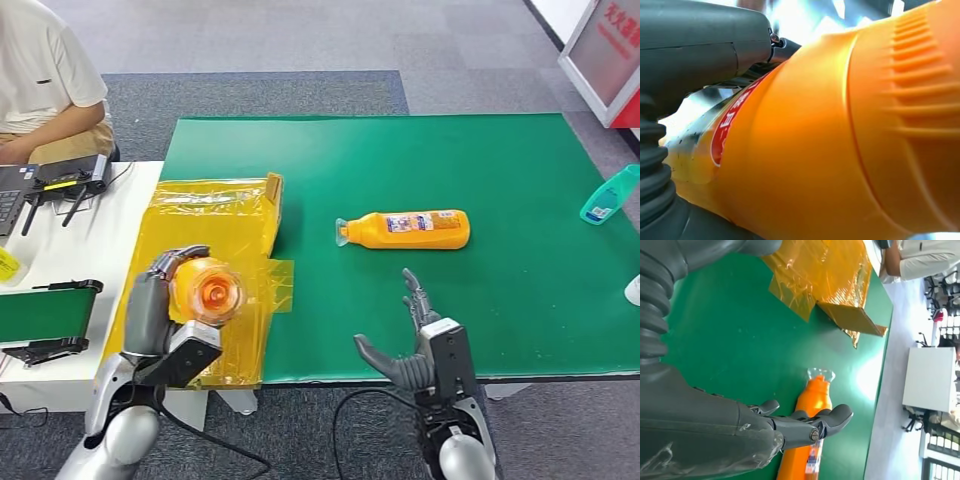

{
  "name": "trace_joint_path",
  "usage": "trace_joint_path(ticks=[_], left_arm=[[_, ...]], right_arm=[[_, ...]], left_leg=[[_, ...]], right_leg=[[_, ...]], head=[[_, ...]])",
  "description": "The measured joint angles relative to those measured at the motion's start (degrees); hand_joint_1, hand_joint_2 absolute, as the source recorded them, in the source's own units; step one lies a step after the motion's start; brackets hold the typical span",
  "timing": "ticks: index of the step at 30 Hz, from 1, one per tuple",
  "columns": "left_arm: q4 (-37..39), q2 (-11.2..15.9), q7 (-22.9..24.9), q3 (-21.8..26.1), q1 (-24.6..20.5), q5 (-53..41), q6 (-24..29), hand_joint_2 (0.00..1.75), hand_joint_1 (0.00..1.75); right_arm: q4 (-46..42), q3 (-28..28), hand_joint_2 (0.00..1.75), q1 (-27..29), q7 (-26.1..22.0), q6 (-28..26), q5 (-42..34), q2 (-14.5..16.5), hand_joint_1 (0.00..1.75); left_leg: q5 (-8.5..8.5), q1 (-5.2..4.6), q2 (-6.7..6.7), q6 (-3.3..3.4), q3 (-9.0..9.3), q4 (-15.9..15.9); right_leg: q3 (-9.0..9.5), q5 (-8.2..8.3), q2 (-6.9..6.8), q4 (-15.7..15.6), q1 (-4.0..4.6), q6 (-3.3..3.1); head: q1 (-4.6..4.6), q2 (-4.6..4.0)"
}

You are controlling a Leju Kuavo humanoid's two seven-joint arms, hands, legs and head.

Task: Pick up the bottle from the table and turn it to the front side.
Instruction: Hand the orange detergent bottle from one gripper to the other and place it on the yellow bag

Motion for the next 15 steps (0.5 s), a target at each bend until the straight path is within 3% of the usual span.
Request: trace_joint_path(ticks=[4, 15], left_arm=[[3.13, 1.61, 5.48, 3.80, -0.96, -14.37, 1.58, 1.75, 1.75], [20.11, 4.88, 11.10, 6.05, -9.33, -25.87, -1.60, 1.75, 1.75]], right_arm=[[-1.02, -2.20, 1.75, 1.05, 0.48, 1.28, -1.05, 0.00, 0.00], [-1.11, -4.79, 1.75, 2.15, -0.59, 3.24, -3.23, 0.00, 0.00]], left_leg=[[0.04, 0.01, 0.01, -0.05, 0.00, 0.00], [0.10, 0.00, 0.00, -0.08, -0.02, 0.00]], right_leg=[[-0.02, 0.01, 0.00, 0.00, 0.02, -0.01], [-0.04, 0.09, 0.01, 0.00, 0.00, 0.01]], head=[[0.01, 0.00], [0.01, 0.00]])
